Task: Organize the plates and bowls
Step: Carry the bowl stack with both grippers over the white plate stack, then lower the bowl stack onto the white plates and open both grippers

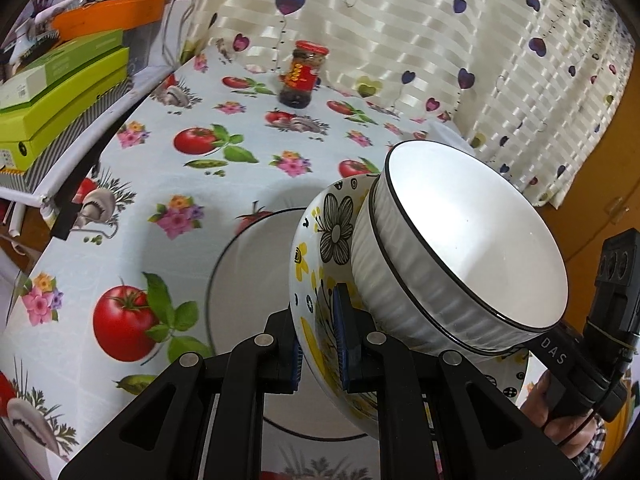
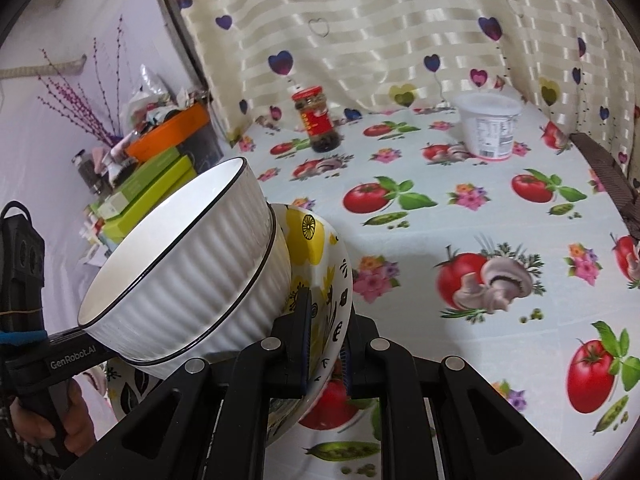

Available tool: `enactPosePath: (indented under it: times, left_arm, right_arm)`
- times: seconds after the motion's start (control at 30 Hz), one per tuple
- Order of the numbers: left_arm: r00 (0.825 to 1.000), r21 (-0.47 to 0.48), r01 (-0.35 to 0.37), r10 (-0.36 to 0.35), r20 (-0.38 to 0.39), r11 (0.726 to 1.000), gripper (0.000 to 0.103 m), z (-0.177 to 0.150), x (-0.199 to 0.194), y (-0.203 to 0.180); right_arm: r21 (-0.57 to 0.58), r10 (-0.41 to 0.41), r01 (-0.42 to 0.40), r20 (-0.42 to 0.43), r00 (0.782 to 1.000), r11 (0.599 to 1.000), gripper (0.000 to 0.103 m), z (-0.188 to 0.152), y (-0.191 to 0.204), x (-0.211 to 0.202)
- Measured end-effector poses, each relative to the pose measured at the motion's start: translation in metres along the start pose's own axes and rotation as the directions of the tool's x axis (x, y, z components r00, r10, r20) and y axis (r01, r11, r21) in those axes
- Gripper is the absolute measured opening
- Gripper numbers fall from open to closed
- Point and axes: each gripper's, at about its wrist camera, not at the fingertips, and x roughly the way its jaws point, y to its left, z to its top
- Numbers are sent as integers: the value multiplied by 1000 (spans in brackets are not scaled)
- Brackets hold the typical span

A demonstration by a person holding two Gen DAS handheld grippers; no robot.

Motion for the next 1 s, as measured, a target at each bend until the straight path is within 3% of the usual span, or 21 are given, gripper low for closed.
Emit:
enactPosePath:
  times: [0.27, 1.0]
  left_arm:
    - [1000, -32, -12, 12, -13, 999, 12, -3, 6, 21]
    - [999, -20, -36, 36, -34, 999, 12, -5, 16, 29]
  right_arm:
    - [-25, -1, 0, -27, 1000, 1000, 12, -3, 13, 19]
    - [-79, -31, 29, -24, 999, 996, 13, -12, 21, 35]
